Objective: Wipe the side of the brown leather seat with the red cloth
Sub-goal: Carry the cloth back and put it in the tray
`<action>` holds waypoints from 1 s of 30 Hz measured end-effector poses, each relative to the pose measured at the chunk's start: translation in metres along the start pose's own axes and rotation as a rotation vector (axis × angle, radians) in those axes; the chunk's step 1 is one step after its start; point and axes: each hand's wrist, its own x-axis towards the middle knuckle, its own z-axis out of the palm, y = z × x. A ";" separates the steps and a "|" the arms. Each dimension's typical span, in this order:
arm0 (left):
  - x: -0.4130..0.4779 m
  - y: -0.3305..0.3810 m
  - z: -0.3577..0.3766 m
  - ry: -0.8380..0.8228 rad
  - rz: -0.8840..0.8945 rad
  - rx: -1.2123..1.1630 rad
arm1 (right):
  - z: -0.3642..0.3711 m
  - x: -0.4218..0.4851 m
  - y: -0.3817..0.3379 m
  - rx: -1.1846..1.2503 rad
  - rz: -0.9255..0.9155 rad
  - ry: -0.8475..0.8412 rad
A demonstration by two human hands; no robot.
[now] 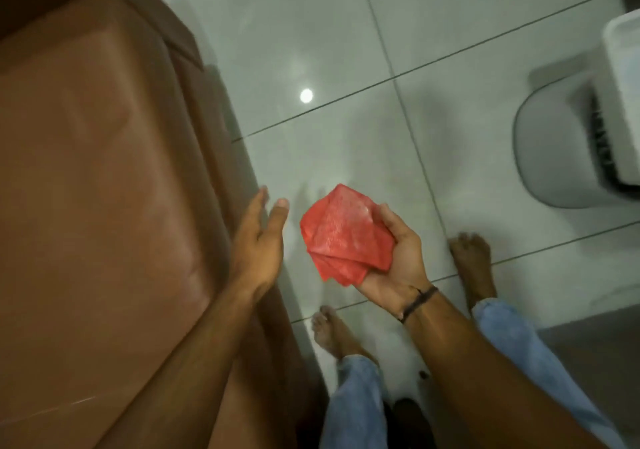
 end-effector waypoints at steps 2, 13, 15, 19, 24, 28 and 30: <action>0.000 0.044 0.044 -0.276 -0.186 -0.184 | -0.012 -0.026 -0.041 0.018 -0.035 -0.009; -0.012 0.256 0.295 -0.690 0.066 0.128 | -0.107 -0.086 -0.308 -0.213 -0.303 0.447; -0.010 0.297 0.346 -0.653 0.167 0.230 | -0.123 -0.089 -0.350 -0.265 -0.403 0.525; 0.004 0.365 0.437 -0.611 0.385 0.577 | -0.143 -0.077 -0.419 -0.357 -0.504 0.708; 0.039 0.389 0.505 -0.490 0.440 0.890 | -0.157 -0.039 -0.469 -0.442 -0.405 0.899; 0.049 0.380 0.523 -0.389 0.519 0.935 | -0.169 -0.017 -0.483 -0.421 -0.319 0.980; 0.048 0.378 0.528 -0.302 0.600 0.941 | -0.174 -0.012 -0.484 -0.417 -0.284 0.997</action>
